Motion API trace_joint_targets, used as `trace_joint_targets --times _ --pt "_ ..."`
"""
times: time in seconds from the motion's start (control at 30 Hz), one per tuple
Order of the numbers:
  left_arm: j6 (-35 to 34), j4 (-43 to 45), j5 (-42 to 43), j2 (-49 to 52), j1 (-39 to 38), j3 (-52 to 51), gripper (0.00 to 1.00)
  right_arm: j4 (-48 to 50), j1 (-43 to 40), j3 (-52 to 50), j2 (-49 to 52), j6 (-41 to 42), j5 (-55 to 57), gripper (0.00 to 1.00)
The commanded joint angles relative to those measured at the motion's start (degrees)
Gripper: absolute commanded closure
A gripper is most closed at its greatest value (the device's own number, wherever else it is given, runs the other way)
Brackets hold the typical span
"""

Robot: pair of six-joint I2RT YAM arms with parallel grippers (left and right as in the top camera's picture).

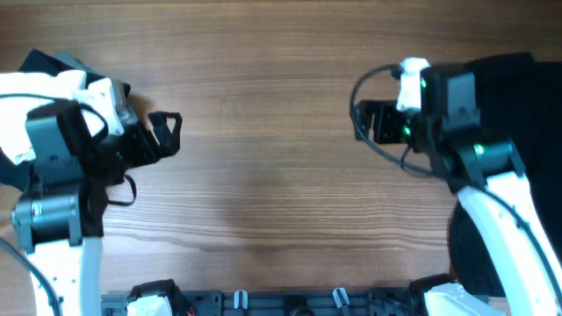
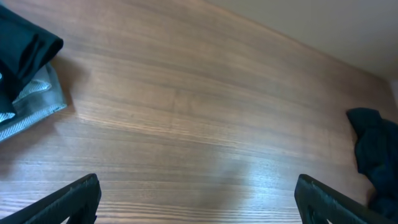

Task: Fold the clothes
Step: 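Reach the right gripper to the black T-shirt and grasp it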

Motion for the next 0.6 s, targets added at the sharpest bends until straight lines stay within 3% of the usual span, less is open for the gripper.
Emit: trace_joint_targets --times 0.0,0.07,0.13,0.27,0.57 --pt "-0.96 -0.61 4.63 1.44 -0.31 1.46 0.00 0.02 -2.73 1.90 4.24 2.69 3.85 0.00" --pt "-1.20 -0.90 7.32 1.49 -0.33 1.46 0.00 -0.04 -7.02 1.90 6.38 7.85 6.51 0.03" --pt "-1.14 -1.53 7.28 1.49 -0.76 1.46 0.00 0.61 -12.59 1.90 8.98 10.12 9.16 0.14" --pt "-1.16 -2.08 7.32 1.49 -3.19 1.46 0.00 4.66 -21.66 1.90 15.08 10.69 13.75 0.21" --pt "-1.22 -1.33 7.32 1.49 -8.31 1.46 0.00 15.65 -33.16 1.90 27.54 8.37 17.14 0.21"
